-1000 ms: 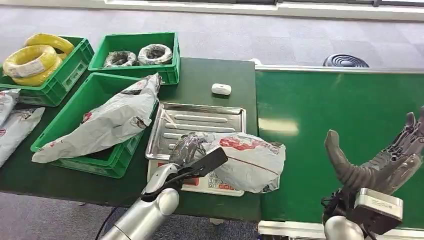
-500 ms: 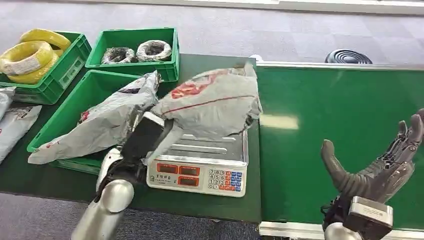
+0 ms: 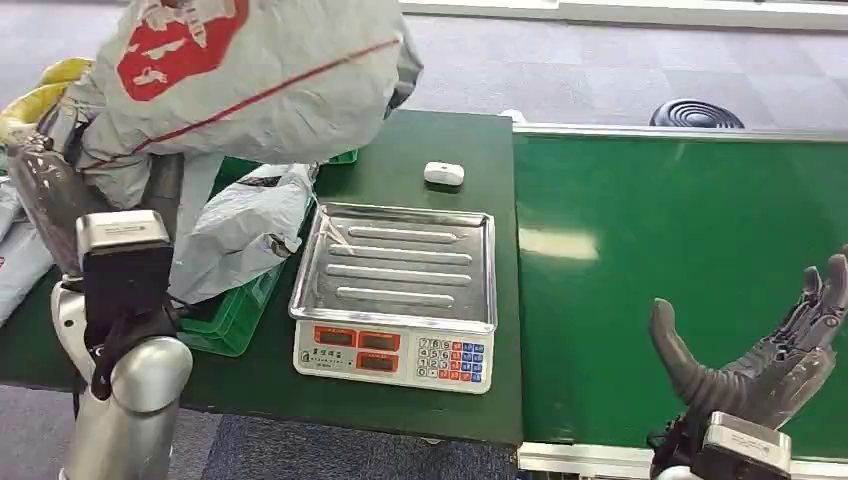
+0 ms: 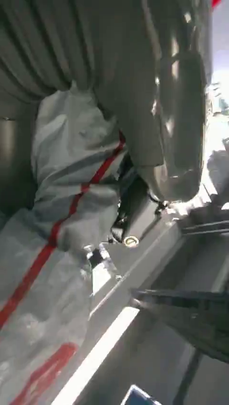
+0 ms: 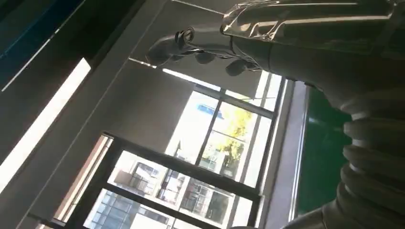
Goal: Moved the parcel from conveyor to table for the left to box.
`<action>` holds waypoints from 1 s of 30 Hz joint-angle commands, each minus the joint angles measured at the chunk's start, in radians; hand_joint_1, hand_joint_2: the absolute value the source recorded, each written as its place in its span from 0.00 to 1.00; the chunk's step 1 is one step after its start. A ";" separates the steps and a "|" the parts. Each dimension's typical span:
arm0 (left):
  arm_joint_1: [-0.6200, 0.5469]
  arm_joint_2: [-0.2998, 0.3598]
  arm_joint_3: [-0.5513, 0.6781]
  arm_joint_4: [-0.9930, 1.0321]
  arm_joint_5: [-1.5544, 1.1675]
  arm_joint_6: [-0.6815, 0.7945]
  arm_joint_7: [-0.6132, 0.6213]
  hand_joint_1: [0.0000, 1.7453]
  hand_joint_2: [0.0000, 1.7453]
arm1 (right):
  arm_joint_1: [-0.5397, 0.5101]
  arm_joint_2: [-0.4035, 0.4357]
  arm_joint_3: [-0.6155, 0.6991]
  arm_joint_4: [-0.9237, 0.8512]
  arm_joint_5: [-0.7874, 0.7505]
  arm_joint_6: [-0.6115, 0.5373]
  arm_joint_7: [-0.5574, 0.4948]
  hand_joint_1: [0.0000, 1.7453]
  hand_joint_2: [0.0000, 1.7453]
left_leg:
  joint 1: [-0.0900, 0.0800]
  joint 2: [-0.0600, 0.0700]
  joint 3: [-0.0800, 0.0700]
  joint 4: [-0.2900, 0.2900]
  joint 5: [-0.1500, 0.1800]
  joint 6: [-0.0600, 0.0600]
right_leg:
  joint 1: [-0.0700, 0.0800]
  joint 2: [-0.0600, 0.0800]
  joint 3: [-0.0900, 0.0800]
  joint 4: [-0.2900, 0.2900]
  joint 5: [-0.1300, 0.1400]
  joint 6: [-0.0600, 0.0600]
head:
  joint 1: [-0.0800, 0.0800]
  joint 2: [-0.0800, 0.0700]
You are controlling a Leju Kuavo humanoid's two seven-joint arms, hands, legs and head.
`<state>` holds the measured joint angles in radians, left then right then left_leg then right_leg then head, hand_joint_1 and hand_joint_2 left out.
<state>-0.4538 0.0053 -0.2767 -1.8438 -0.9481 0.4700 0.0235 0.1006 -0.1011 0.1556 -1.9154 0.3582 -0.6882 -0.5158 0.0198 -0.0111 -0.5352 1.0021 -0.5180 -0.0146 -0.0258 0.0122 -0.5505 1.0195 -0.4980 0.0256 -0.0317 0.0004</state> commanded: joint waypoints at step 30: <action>-0.058 0.149 0.318 0.467 0.219 -0.269 0.091 0.00 1.00 | 0.012 0.009 0.026 0.153 0.015 0.120 0.113 0.00 1.00 | 0.001 0.004 -0.005 -0.002 0.004 -0.002 | 0.001 0.003 -0.007 0.001 0.003 -0.005 | 0.001 0.000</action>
<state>-0.5328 0.1869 0.0019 -1.2540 -0.8007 0.1702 0.1755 0.0854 -0.1129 0.1946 -1.8223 0.3685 -0.5768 -0.4024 0.0201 -0.0074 -0.5402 1.0020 -0.5157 -0.0176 -0.0256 0.0170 -0.5580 1.0224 -0.4962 0.0230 -0.0309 0.0004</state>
